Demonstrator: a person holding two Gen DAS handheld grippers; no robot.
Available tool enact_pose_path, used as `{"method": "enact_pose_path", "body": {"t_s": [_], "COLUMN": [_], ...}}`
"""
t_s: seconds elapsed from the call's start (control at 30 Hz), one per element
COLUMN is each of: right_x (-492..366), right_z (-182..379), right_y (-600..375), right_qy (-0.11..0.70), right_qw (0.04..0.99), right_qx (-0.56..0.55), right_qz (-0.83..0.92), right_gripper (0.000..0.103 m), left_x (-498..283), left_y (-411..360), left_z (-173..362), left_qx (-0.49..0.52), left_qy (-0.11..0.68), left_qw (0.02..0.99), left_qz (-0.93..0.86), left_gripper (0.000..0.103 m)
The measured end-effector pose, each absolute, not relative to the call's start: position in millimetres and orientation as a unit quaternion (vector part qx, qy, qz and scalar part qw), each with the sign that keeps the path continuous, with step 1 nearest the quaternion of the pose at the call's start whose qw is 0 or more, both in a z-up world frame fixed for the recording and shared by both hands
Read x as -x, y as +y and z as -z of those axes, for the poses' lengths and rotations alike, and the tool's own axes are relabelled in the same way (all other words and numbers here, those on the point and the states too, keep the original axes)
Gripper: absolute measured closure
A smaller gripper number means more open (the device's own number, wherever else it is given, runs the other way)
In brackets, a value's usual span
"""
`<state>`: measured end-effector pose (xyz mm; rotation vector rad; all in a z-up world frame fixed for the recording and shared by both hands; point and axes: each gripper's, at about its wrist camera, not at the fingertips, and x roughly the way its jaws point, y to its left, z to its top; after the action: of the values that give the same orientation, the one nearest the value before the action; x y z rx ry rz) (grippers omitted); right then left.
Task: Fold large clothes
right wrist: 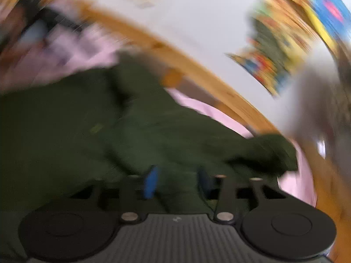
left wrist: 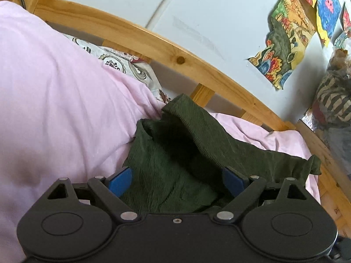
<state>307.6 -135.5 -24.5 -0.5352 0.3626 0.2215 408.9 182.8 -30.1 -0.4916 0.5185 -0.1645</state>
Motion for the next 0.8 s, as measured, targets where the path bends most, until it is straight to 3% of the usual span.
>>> {"method": "enact_pose_path", "body": {"t_s": [0.1,0.2,0.27,0.33,0.37,0.4,0.6,0.73,0.8], "right_x": [-341.3,-388.0,-413.6,-432.4,-437.7,-439.0,-395.1,-406.8,-405.4], "right_z": [-8.4,-24.4,-21.6,-9.0,-1.8,5.4,21.6,49.7,47.3], "right_y": [-177.8,-205.5,-207.0,-207.2,-204.9,-203.8,-232.8,-231.3,-225.4], "right_qy": [0.202,0.224,0.234,0.259,0.276,0.288,0.243,0.287,0.285], "right_qw": [0.970,0.970,0.965,0.955,0.950,0.947,0.962,0.956,0.957], "right_qx": [0.103,-0.056,-0.099,-0.126,-0.134,-0.136,-0.121,-0.053,-0.044], "right_qz": [-0.084,-0.073,-0.060,-0.064,-0.058,-0.052,-0.014,-0.010,0.009], "right_gripper": [0.033,0.032,0.033,0.052,0.095,0.099,0.100,0.098,0.089], "left_x": [-410.1,-411.3,-411.0,-410.5,-410.5,-410.2,-410.5,-413.0,-416.2], "left_y": [185.3,189.4,191.4,192.1,192.3,192.6,196.7,200.0,198.9], "left_z": [35.5,38.4,39.2,38.2,37.5,37.2,36.2,37.9,41.7], "left_qx": [0.244,0.257,0.262,0.262,0.261,0.261,0.266,0.278,0.277], "left_qy": [0.252,0.251,0.249,0.246,0.244,0.242,0.240,0.249,0.264], "left_qw": [0.933,0.930,0.930,0.931,0.932,0.932,0.931,0.926,0.922], "left_qz": [0.078,0.075,0.070,0.066,0.066,0.067,0.068,0.063,0.061], "left_gripper": [0.013,0.012,0.012,0.012,0.012,0.013,0.012,0.012,0.013]}}
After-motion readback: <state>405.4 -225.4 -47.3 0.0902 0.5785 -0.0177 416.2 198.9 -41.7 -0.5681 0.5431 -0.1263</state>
